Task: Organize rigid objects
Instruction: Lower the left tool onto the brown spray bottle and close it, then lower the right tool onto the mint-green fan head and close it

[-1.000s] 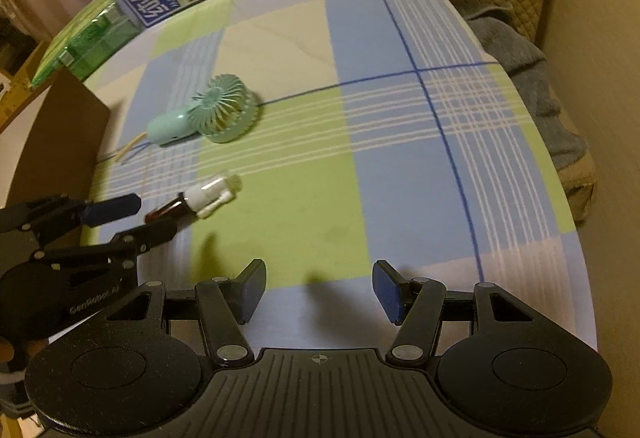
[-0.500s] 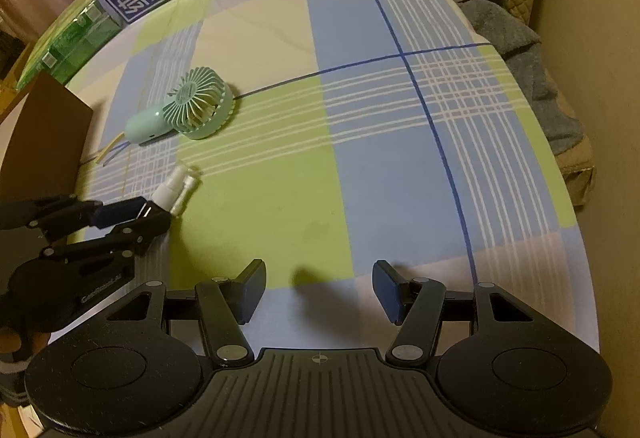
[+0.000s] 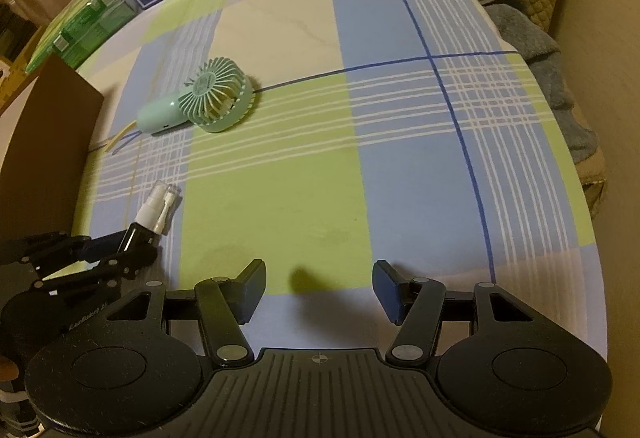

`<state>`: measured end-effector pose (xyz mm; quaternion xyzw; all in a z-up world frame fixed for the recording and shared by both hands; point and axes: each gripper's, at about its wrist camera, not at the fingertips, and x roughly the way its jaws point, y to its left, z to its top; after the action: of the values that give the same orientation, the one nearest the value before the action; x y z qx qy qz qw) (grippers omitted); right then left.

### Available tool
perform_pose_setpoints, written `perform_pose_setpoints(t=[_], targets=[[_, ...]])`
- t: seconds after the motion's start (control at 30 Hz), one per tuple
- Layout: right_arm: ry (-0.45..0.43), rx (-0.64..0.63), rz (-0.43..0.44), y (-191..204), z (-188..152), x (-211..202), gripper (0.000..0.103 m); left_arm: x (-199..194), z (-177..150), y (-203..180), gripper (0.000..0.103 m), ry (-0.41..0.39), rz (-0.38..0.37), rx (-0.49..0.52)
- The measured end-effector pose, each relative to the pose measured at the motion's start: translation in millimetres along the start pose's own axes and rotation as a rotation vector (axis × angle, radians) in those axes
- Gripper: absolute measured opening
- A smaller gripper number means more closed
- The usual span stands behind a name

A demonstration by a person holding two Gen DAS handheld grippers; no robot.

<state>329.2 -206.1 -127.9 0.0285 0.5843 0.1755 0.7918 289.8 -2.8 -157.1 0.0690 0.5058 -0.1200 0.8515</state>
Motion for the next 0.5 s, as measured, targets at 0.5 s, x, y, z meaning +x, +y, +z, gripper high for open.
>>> perform_pose_setpoints(t=[0.5], targets=[[-0.041, -0.094, 0.014, 17, 28, 8, 0.056, -23, 10, 22, 0.019, -0.1, 0.077, -0.132]])
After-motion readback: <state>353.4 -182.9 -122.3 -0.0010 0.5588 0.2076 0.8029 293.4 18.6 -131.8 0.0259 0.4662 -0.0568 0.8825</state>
